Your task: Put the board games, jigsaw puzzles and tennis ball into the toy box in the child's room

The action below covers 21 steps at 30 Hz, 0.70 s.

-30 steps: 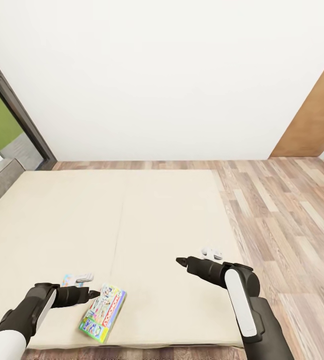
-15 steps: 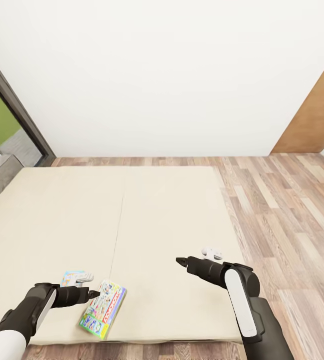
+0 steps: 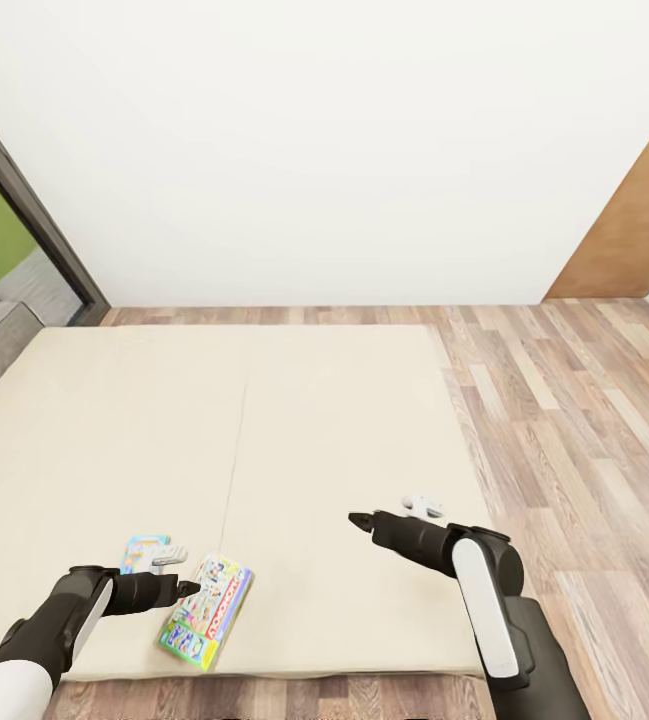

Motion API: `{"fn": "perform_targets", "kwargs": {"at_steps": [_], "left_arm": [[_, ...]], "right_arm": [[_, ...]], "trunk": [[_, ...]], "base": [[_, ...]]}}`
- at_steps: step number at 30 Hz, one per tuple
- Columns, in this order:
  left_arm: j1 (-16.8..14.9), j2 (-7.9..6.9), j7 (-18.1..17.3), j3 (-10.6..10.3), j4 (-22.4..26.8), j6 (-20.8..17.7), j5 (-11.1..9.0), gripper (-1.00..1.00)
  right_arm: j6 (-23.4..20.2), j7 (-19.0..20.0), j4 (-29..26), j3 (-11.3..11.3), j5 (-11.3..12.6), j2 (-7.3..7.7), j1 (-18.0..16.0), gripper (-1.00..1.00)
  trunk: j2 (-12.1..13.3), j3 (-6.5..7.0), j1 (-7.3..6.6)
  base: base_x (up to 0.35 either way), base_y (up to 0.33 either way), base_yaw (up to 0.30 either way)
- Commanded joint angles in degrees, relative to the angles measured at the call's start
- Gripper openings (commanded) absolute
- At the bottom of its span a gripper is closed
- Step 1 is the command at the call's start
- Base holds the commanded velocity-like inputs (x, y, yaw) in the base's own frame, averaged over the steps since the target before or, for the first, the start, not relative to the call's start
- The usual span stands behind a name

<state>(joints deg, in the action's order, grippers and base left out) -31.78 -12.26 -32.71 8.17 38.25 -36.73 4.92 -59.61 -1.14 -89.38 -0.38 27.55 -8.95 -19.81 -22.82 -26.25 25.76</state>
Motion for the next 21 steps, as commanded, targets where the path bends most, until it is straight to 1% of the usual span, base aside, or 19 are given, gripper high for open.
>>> {"fn": "perform_targets", "kwargs": {"at_steps": [1,2,3,7,8,12,13,15,16,21], "left_arm": [[0.0,0.04,-0.5,0.3,0.1,-0.3,0.5,1.0],[0.0,0.04,-0.5,0.3,0.1,-0.3,0.5,1.0],[0.0,0.04,-0.5,0.3,0.1,-0.3,0.5,1.0],[0.0,0.04,-0.5,0.3,0.1,-0.3,0.5,1.0],[0.0,0.04,-0.5,0.3,0.1,-0.3,0.5,1.0],[0.0,0.04,-0.5,0.3,0.1,-0.3,0.5,1.0],[0.0,0.04,-0.5,0.3,0.1,-0.3,0.5,1.0],[0.0,0.04,-0.5,0.3,0.1,-0.3,0.4,1.0],[0.0,0.04,-0.5,0.3,0.1,-0.3,0.4,1.0],[0.0,0.04,-0.5,0.3,0.1,-0.3,0.4,1.0]], "right_arm": [[-0.3,0.6,-0.1,0.0,0.4,-0.02,0.0,1.0],[-0.3,1.4,-0.2,0.0,0.7,0.0,0.0,1.0],[-0.3,3.3,-0.2,0.0,1.3,0.06,0.1,1.0],[-0.3,8.2,-0.3,0.0,2.3,0.16,0.3,1.0],[-0.3,11.0,-0.3,0.0,2.6,0.19,0.3,1.0],[-0.2,16.5,-0.3,0.0,2.8,0.23,0.4,1.0],[-0.2,18.9,-0.3,-0.1,2.9,0.24,0.4,1.0],[-0.2,21.0,-0.3,-0.2,3.0,0.24,0.4,1.0],[-0.2,22.7,-0.3,-0.1,3.0,0.25,0.4,1.0],[-0.2,25.7,-0.4,0.1,3.0,0.03,0.4,1.0]], "trunk": [[-0.1,-0.18,0.03],[-0.1,-0.28,0.03],[-0.1,-0.37,0.03],[-0.1,-0.75,0.03],[-0.1,-0.84,0.03],[-0.1,-1.22,0.03],[-0.1,-1.31,0.03],[-0.1,-1.5,0.03],[-0.1,-1.6,0.03],[-0.1,-2.07,0.03]], "base": [[0.0,0.0,0.0],[0.0,0.0,0.0],[0.0,0.0,0.0],[0.0,0.0,0.0],[0.0,0.0,0.0],[0.0,0.0,0.0],[0.0,0.0,0.0],[0.0,0.0,0.0],[0.0,0.0,0.0],[0.0,0.0,0.0]]}}
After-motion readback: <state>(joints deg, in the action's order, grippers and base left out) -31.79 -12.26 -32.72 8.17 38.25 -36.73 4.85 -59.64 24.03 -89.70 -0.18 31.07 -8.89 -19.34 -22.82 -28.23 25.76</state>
